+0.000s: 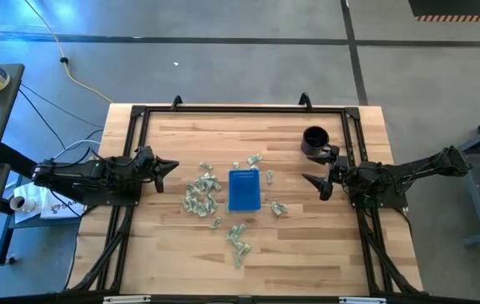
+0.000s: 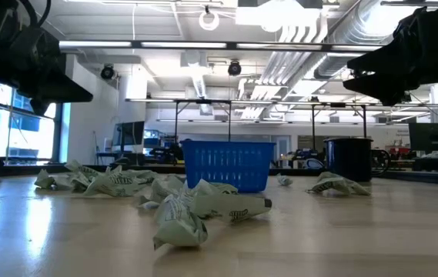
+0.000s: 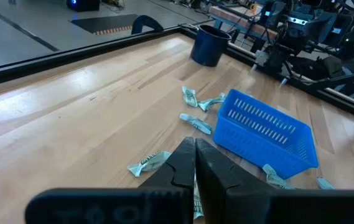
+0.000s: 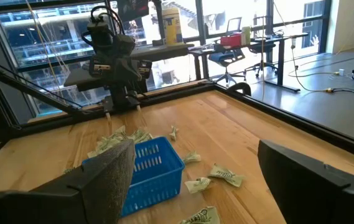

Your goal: Pick and place Stevia / Truvia into bins

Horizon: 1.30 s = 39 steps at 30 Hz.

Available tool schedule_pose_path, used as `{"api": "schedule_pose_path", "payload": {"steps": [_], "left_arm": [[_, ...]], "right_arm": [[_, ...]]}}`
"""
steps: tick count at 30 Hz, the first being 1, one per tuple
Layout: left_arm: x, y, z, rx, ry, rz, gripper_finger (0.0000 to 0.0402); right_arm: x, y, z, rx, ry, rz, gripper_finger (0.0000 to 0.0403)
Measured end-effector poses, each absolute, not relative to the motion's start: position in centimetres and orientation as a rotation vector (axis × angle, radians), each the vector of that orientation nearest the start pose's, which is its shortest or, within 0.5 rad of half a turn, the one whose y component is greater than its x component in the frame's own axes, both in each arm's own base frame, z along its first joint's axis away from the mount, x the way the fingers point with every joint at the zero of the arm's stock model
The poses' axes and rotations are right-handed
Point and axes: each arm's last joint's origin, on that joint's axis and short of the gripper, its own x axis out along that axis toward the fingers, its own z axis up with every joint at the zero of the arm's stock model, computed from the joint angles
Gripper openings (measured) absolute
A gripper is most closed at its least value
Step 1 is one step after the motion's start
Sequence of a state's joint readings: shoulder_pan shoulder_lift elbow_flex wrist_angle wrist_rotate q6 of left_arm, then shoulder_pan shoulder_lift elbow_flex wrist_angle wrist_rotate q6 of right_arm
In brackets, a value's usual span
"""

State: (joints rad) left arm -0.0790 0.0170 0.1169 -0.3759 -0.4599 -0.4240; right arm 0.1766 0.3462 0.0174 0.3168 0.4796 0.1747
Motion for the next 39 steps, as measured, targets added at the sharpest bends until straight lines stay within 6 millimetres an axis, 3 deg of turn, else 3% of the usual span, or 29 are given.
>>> {"api": "schedule_pose_path", "payload": {"steps": [9,15,17,25,28,34,39], "left_arm": [[8.7,0.6,17.2,-0.391,0.112,0.417,0.0046],[8.9,0.3,17.9,-0.942,-0.017,0.313,0.0046],[8.9,0.2,17.8,-1.055,-0.016,0.302,0.0046],[8.9,0.2,17.8,-1.086,-0.017,0.298,0.0046],[8.8,0.5,17.9,-1.09,-0.075,0.375,0.0046],[8.6,1.0,18.6,-1.304,-0.302,0.475,0.0046],[8.4,1.3,19.7,-1.36,-0.489,0.505,0.0046]], "right_arm": [[11.7,0.7,17.0,0.169,-0.015,-0.303,0.033],[11.7,0.7,17.0,0.17,-0.015,-0.303,0.033],[11.7,0.7,17.0,0.169,-0.015,-0.303,0.033],[11.7,0.7,17.0,0.17,-0.015,-0.303,0.033],[11.7,0.7,17.0,0.169,-0.015,-0.303,0.033],[11.7,0.7,17.0,0.105,-0.007,-0.327,0.033],[11.7,0.6,17.1,0.136,-0.03,-0.338,0.033]]}}
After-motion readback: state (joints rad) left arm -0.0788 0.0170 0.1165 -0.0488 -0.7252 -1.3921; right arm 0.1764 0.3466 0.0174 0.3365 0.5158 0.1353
